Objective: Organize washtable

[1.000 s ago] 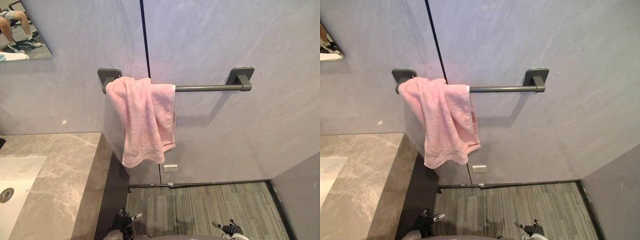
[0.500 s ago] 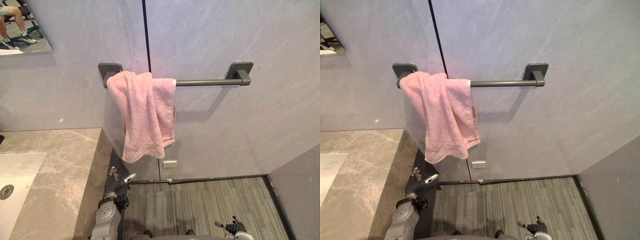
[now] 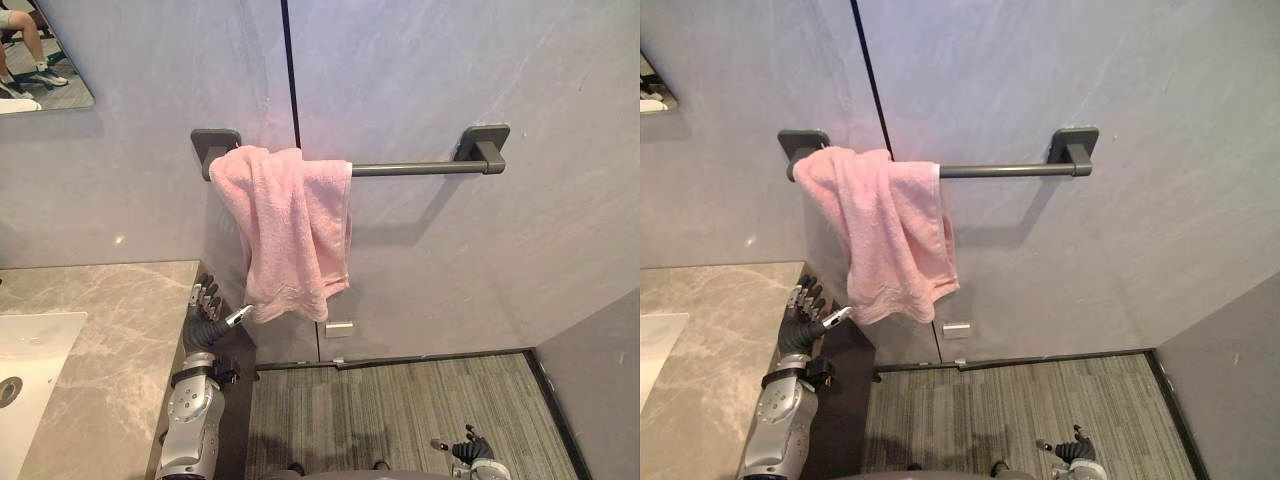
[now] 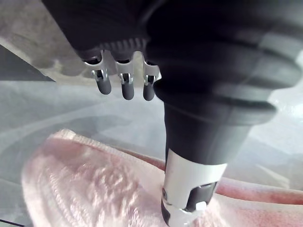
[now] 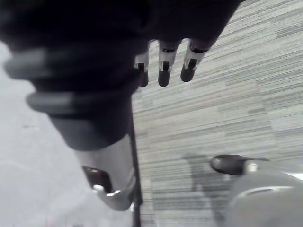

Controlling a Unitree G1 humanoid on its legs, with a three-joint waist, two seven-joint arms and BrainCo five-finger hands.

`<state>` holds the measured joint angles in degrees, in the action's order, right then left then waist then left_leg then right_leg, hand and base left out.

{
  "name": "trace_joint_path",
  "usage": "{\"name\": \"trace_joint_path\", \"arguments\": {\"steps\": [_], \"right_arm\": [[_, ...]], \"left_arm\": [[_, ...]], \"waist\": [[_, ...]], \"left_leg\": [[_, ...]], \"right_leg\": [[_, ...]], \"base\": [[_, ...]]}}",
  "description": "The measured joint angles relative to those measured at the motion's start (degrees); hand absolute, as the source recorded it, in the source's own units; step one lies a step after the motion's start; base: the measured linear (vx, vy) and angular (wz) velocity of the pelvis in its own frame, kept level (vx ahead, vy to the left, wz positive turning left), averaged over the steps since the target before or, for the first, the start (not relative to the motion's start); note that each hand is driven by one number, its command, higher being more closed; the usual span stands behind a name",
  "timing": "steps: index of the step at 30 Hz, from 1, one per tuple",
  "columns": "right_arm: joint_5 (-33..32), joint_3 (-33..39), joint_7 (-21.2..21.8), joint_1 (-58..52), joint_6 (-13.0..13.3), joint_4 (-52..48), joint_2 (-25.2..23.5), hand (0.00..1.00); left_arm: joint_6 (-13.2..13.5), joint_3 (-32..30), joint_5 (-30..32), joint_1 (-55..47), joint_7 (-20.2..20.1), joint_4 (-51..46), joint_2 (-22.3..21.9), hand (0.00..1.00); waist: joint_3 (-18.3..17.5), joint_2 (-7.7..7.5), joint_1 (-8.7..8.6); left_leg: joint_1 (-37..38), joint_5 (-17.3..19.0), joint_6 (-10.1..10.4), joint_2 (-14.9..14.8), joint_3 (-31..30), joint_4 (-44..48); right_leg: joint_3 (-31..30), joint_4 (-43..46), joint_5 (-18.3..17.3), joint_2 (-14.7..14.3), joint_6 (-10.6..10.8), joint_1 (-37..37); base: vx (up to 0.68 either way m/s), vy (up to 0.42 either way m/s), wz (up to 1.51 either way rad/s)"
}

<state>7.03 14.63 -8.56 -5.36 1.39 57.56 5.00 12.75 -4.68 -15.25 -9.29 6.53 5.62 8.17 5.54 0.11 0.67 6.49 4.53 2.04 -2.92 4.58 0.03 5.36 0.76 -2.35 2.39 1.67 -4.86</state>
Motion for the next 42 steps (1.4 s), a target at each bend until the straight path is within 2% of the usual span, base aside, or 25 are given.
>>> {"name": "trace_joint_path", "arguments": {"steps": [5, 7, 17, 19, 31, 32, 42], "right_arm": [[0.3, -0.4, 0.0, -0.3, -0.1, 0.0, 0.2, 0.0], [0.4, -2.1, 0.0, -0.1, -0.1, 0.0, 0.8, 0.0], [0.4, -2.2, 0.1, 0.4, -0.2, 0.1, 1.2, 0.0], [0.4, -2.2, 0.1, 0.8, -0.2, 0.1, 1.4, 0.0], [0.4, -3.9, 1.0, 0.1, -0.3, 0.1, 2.4, 0.0], [0.4, -3.9, 1.0, -0.2, -0.4, 0.1, 2.4, 0.0], [0.4, -3.9, 1.1, 0.0, -0.4, 0.0, 2.3, 0.0]], "left_arm": [[0.2, 0.0, 0.0, 0.4, 0.1, -0.9, 0.7, 0.0], [0.2, 0.0, 0.0, 0.6, 0.2, -0.9, 1.7, 0.0], [0.2, -0.1, 0.2, 6.0, 2.6, -0.7, 3.9, 0.0], [0.3, -0.1, 0.3, 6.3, 3.7, -0.5, 4.2, 0.0], [0.2, 0.2, 2.0, 8.3, 4.0, 1.9, 4.4, 0.0], [0.2, 0.5, 2.4, 8.3, 3.9, 1.9, 4.4, 1.0], [0.0, 4.1, 2.4, 11.0, 3.5, 4.3, 6.1, 1.0]], "waist": [[0.0, 0.06, -0.32], [-0.1, 0.06, -1.32], [-0.2, -0.1, -1.87], [-0.2, -0.11, -1.79], [-0.4, -0.17, -2.97], [-0.5, -0.17, -2.89], [-1.4, -0.28, -3.14]], "left_leg": [[0.1, 0.0, 0.0, -0.1, 0.0, 0.0], [0.0, 0.0, 0.0, -0.1, 0.1, -0.1], [0.1, 0.0, 0.0, -0.1, 0.7, -0.3], [0.0, 0.0, 0.0, 0.0, 1.4, -0.3], [-0.4, -0.7, 0.2, 0.1, 2.0, -1.4], [-0.3, -0.9, 0.1, 0.0, 2.0, -1.6], [-0.3, -0.9, 0.1, 0.2, 2.2, -2.1]], "right_leg": [[-0.3, 0.0, 0.0, -0.1, 0.1, 0.3], [-0.4, -0.1, 0.1, -0.2, 0.1, 0.5], [-1.4, -1.2, 1.2, -0.3, -0.3, 0.2], [-2.2, -2.3, 2.3, -0.3, -0.2, 0.1], [-3.6, -4.2, 4.1, -0.5, 0.2, 1.2], [-3.6, -4.5, 4.2, -0.5, 0.2, 1.1], [-3.9, -5.0, 4.3, -0.5, 0.3, 0.9]], "base": [[-0.06, -0.012, -0.03], [-0.02, -0.007, -0.01], [0.0, 0.001, -0.06], [-0.06, 0.012, -0.14], [-0.07, -0.013, -0.07], [0.0, 0.0, 0.0], [0.01, -0.002, -0.02]]}}
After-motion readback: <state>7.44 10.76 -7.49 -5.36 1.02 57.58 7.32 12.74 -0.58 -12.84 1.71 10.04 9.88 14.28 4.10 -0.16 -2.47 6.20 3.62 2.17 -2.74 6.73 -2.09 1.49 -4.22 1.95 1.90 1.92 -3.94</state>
